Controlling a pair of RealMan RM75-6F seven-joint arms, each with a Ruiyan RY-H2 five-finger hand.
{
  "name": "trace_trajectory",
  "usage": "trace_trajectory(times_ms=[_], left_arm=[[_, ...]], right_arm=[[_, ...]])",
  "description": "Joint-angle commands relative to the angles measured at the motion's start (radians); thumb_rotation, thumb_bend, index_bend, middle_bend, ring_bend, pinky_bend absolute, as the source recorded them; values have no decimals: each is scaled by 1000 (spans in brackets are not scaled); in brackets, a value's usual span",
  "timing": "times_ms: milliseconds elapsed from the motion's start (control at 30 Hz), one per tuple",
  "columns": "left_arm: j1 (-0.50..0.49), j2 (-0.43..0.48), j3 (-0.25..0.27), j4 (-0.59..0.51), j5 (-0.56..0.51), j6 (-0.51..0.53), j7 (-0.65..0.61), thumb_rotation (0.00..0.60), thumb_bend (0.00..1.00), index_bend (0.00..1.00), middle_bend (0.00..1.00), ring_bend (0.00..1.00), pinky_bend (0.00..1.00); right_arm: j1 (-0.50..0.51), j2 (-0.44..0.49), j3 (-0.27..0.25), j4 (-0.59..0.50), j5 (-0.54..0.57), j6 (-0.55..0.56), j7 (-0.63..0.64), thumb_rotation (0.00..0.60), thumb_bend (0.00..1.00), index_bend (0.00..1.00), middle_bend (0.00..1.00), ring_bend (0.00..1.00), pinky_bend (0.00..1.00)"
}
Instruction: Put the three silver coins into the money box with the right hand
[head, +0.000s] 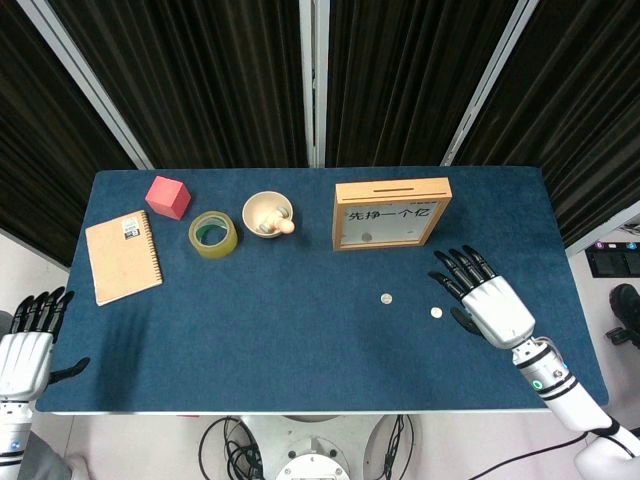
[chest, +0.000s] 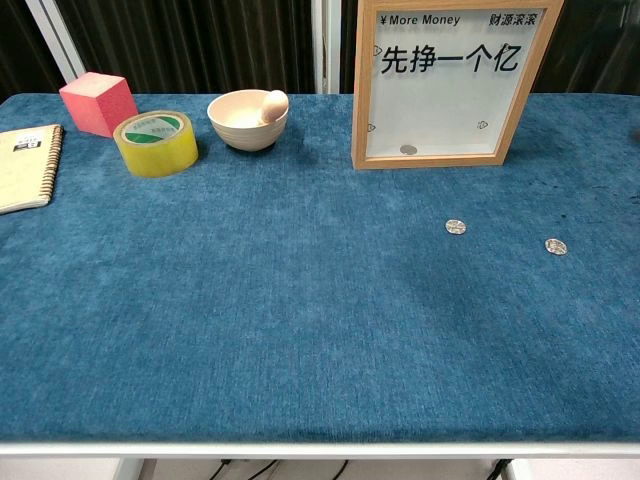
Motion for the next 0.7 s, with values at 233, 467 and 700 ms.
trace_trajectory(times_ms=[233, 467, 700], left_arm=[[15, -1, 2, 8, -18, 1, -14, 600, 41, 42, 38, 0, 0], [15, -3, 1, 28, -27, -14, -39, 600, 40, 42, 40, 0, 0], [10, -4, -3, 49, -28, -23, -69, 600, 41, 42, 40, 0, 0]], right_arm=[[-49, -340, 15, 327, 69, -114, 2, 600, 183, 199, 74, 0, 0], [-38, -466, 57, 442, 70, -99, 5, 600, 155, 214, 84, 0, 0], [-13, -532, 87, 500, 84, -127, 22, 600, 232, 262, 88, 0, 0]])
